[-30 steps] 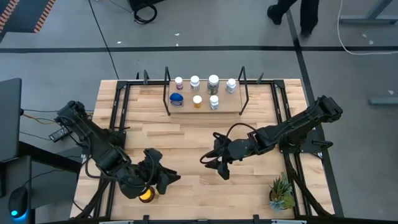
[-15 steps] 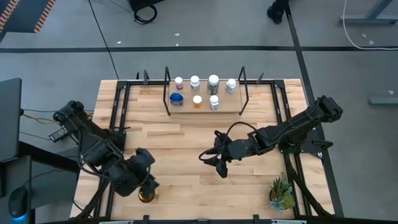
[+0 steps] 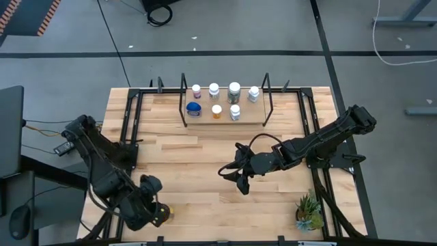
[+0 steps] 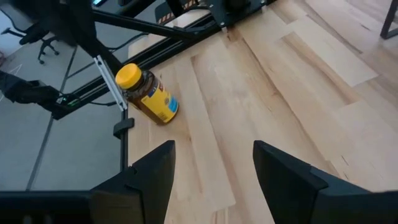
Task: Pick and place medicine bottles onto shelf by color
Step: Put the yellow pill bottle on the shelf
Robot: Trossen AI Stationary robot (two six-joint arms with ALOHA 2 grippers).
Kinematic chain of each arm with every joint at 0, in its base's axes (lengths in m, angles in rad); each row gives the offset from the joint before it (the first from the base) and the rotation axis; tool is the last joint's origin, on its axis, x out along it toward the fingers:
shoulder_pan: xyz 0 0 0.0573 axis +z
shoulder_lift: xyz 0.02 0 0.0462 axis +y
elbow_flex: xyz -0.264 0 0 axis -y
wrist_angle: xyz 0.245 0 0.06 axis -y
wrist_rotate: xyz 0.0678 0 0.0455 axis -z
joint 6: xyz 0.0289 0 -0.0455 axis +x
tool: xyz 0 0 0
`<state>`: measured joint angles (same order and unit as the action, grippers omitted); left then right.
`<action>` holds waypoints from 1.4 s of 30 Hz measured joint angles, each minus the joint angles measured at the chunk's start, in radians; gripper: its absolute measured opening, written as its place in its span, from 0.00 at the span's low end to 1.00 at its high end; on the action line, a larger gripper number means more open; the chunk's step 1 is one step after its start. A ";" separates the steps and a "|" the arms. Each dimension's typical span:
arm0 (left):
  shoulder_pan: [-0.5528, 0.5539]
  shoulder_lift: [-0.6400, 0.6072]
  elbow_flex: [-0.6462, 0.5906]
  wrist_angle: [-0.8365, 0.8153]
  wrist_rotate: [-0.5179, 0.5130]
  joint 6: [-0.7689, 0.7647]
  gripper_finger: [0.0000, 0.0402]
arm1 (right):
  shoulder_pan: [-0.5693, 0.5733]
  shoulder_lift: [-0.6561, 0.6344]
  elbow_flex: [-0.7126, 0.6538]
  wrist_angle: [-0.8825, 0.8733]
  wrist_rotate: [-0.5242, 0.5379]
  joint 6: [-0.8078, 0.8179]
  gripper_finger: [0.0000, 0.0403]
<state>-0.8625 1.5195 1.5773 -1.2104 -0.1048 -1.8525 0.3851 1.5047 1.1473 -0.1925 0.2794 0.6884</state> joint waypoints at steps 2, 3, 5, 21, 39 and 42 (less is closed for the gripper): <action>0.004 0.027 0.000 -0.001 -0.003 0.039 0.43 | -0.008 0.000 0.000 0.000 0.000 0.000 0.55; 0.005 0.045 0.000 -0.013 -0.003 0.058 0.43 | -0.013 0.000 0.000 0.000 0.000 0.000 0.55; 0.008 0.079 0.000 -0.051 0.001 0.066 0.43 | -0.021 0.000 0.000 0.000 0.000 0.002 0.55; 0.015 0.197 0.000 -0.037 0.071 0.059 0.78 | -0.001 0.000 0.000 -0.033 -0.105 0.015 0.55; 0.027 0.252 0.000 -0.082 0.178 0.192 0.95 | -0.003 0.000 0.000 -0.061 -0.098 0.028 0.55; 0.034 0.284 0.000 -0.080 0.206 0.215 0.95 | -0.004 0.000 0.000 -0.061 -0.098 0.041 0.55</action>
<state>-0.8282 1.8037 1.5768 -1.2901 0.1008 -1.6375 0.3813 1.5047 1.1473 -0.2539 0.1818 0.7297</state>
